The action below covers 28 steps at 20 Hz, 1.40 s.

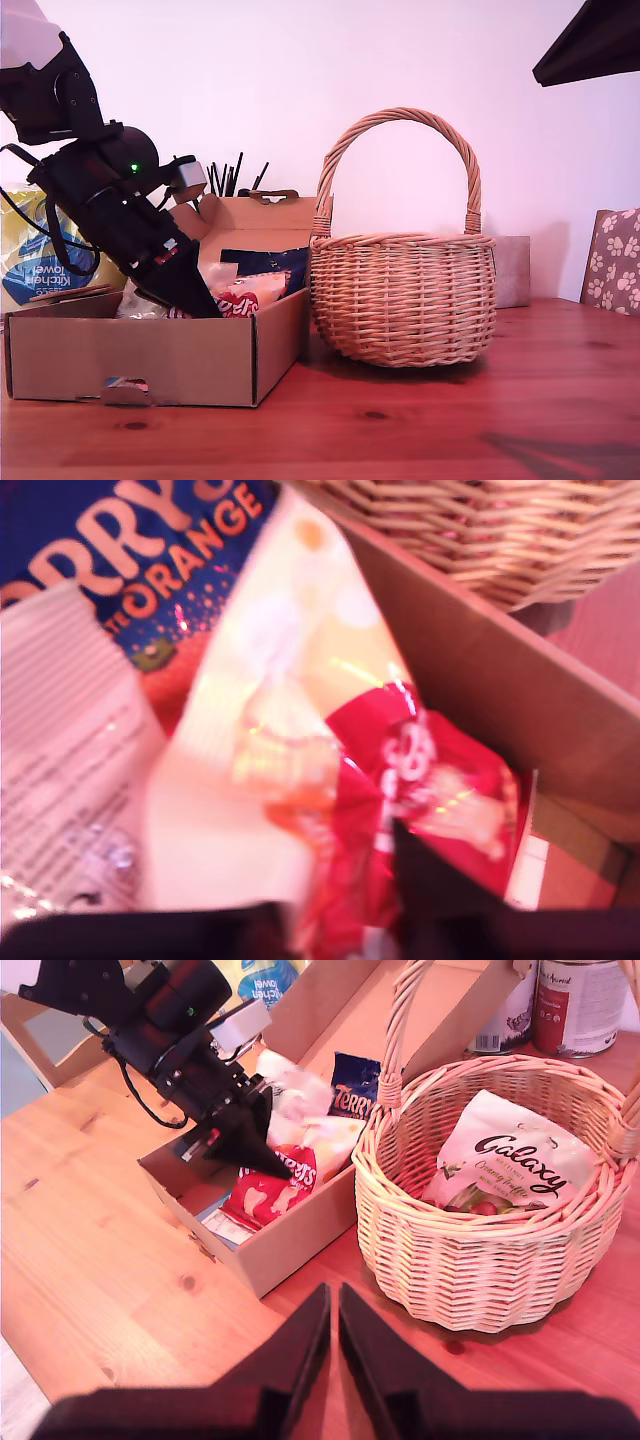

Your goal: Move the bags of Easter eggs from the cardboard box on the left into the woven basket on the right side.

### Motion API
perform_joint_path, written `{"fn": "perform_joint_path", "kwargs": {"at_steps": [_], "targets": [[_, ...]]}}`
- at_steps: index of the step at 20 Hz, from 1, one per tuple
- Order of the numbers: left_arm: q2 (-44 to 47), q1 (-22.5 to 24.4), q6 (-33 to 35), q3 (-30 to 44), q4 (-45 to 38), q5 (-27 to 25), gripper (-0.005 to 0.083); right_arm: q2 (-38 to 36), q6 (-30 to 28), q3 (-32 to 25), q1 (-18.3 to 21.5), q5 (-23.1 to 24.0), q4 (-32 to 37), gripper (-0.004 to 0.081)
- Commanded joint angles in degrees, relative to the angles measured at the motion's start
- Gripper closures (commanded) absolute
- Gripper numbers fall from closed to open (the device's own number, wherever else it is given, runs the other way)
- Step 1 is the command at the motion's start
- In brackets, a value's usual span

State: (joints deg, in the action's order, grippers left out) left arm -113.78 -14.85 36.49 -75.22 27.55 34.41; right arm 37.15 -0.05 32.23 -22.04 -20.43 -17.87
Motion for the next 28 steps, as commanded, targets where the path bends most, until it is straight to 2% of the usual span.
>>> {"fn": "perform_joint_path", "kwargs": {"at_steps": [1, 7, 11, 13, 16, 19, 21, 24, 28], "targets": [[-1.7, 0.3, -0.1, 0.9, 0.5, -0.6, 0.0778, -0.2, 0.0, -0.8, 0.3, 0.1, 0.3, 0.0775], [8.4, 1.1, -0.8, 0.9, 1.6, -0.6, 0.0788, 0.2, 0.0, -0.8, 0.3, 0.1, -0.1, 0.0775], [15.1, 1.2, -5.2, 0.8, 1.1, -0.1, 0.0788, 1.6, 0.0, -0.8, 0.3, 0.1, -0.2, 0.0775], [16.9, 0.8, -12.8, 0.8, 1.1, 3.0, 0.0791, 2.1, 0.1, -0.8, 0.3, 0.1, -0.3, 0.0776], [17.2, -1.2, -16.9, 0.9, 0.3, 8.7, 0.0793, 1.9, 0.8, -0.8, 0.5, 1.3, 0.2, 0.078], [17.2, -5.5, -20.3, 0.9, -5.2, 8.1, 0.0793, 1.4, 1.8, -0.8, 0.5, 5.8, 0.4, 0.078], [17.4, -8.5, -24.8, 0.9, -10.9, 4.6, 0.0793, 0.8, 2.5, -0.8, 0.5, 7.9, 0.3, 0.078], [17.4, -14.8, -28.9, 0.9, -18.8, -3.3, 0.0793, -0.4, 3.3, -0.8, 0.7, 12.6, -0.1, 0.078], [17.4, -22.7, -33.3, 0.9, -31.8, -18.5, 0.0793, -3.2, 4.8, -0.7, 2.0, 17.2, -1.8, 0.078]]}}
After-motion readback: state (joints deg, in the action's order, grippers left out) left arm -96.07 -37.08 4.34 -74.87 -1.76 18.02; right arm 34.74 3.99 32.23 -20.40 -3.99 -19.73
